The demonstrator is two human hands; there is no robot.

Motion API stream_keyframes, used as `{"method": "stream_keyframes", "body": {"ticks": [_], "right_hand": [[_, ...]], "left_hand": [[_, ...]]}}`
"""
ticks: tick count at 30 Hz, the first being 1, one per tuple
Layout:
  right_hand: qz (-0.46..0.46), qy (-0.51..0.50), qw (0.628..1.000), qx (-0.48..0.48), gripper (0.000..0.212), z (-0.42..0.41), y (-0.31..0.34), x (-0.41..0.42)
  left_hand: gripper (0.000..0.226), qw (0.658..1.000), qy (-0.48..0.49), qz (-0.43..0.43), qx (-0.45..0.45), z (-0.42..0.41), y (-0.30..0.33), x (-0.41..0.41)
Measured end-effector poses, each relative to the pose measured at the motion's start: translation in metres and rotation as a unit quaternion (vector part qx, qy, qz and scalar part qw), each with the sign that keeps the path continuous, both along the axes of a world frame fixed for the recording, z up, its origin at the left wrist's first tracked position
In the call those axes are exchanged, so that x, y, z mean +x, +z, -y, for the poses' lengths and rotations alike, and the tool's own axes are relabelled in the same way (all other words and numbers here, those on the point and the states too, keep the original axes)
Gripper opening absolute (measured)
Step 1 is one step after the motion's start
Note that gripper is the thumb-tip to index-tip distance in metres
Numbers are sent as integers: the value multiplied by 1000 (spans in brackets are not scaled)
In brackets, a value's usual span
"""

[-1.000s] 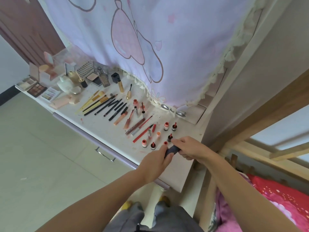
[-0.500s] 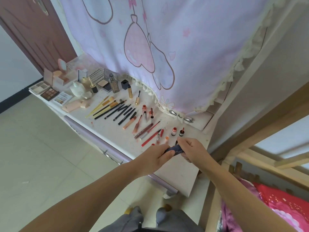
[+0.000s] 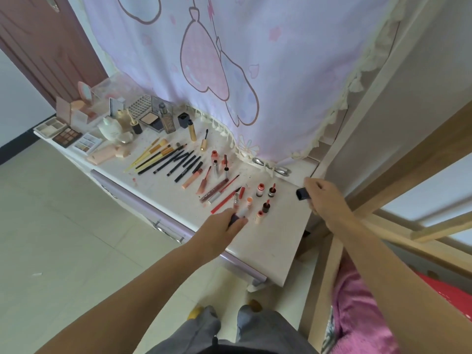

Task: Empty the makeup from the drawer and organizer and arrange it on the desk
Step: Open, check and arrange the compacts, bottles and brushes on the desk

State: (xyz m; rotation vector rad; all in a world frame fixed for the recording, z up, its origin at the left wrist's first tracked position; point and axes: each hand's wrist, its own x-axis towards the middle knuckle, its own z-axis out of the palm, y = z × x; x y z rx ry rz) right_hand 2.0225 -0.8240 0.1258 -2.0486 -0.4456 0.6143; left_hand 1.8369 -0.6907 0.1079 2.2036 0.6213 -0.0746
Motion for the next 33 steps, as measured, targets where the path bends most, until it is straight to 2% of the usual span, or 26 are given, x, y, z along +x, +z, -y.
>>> {"method": "stream_keyframes", "body": {"ticks": [3, 6, 8, 10, 14, 16, 18, 20, 25, 29, 33], "right_hand": [[-129, 76, 989, 1, 39, -9, -9, -18], [-262, 83, 960, 49, 31, 4, -20, -17], [-330, 68, 938, 85, 27, 25, -30, -3], [-340, 69, 934, 80, 28, 42, -40, 6], [-246, 75, 966, -8, 24, 49, -65, 10], [-133, 112, 983, -64, 24, 46, -79, 11], [-28, 123, 987, -96, 26, 38, -91, 13], [30, 111, 988, -103, 28, 29, -101, 13], [63, 150, 983, -83, 21, 12, -119, 13], [129, 219, 963, -90, 23, 10, -129, 5], [133, 228, 959, -103, 26, 11, -133, 4]], "left_hand": [[22, 993, 30, 5, -115, 7, -6, 13], [12, 967, 20, -22, -252, 22, -17, 22], [11, 962, 25, -43, -269, 28, -25, 19], [15, 959, 35, -43, -279, 36, -35, 17], [23, 955, 115, -8, -275, 58, -52, 32], [20, 968, 140, 8, -210, 67, -63, 47], [16, 982, 153, 34, -109, 75, -72, 58], [18, 983, 170, 53, -43, 80, -80, 64], [21, 979, 203, 13, -23, 81, -99, 68], [16, 979, 204, -1, -11, 80, -107, 67], [18, 979, 201, -10, -6, 79, -110, 70]]}}
